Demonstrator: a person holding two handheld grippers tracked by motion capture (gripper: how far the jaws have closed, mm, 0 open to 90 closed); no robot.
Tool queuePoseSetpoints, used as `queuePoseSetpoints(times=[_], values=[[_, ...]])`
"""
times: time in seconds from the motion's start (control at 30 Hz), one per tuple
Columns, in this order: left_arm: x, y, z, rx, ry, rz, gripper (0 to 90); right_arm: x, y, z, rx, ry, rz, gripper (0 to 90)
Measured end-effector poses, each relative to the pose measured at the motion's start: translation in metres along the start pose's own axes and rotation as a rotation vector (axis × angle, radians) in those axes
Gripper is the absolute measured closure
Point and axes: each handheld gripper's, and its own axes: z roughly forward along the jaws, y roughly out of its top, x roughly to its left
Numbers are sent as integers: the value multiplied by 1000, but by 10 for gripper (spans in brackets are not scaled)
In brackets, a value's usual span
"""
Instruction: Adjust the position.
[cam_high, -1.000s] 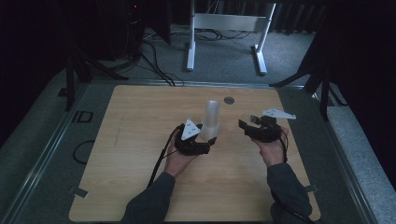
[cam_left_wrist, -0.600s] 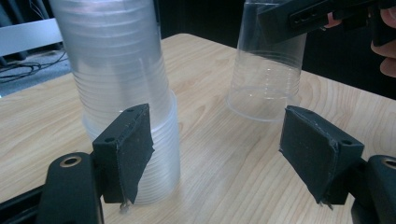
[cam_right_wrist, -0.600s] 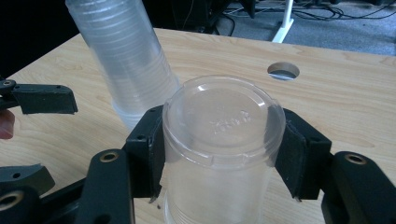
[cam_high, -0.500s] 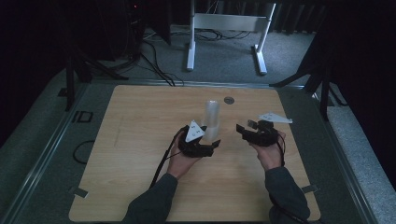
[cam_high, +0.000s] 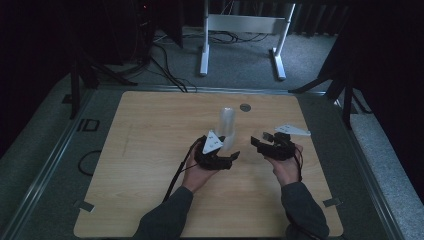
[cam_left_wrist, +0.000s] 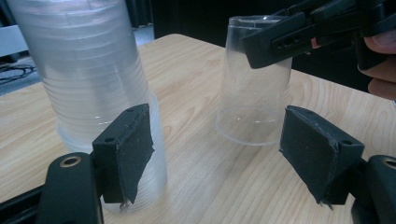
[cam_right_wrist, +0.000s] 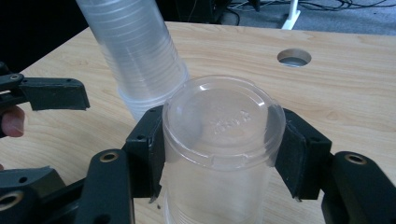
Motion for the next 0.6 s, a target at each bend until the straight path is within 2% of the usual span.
queuePoseSetpoints(times=[0.17,0.2,0.4,0.6], values=[[-1,0,2,3,-4,1,252,1,-3,1,1,8,7,407],[-2,-1,4,6,-7,3,252,0,-5,1,-2,24,24,407],[-5,0,6,6,-15,5,252,0,-8,1,-2,20,28,408],[-7,0,8,4,-14,11,252,-1,-14,1,1,41,48,408]])
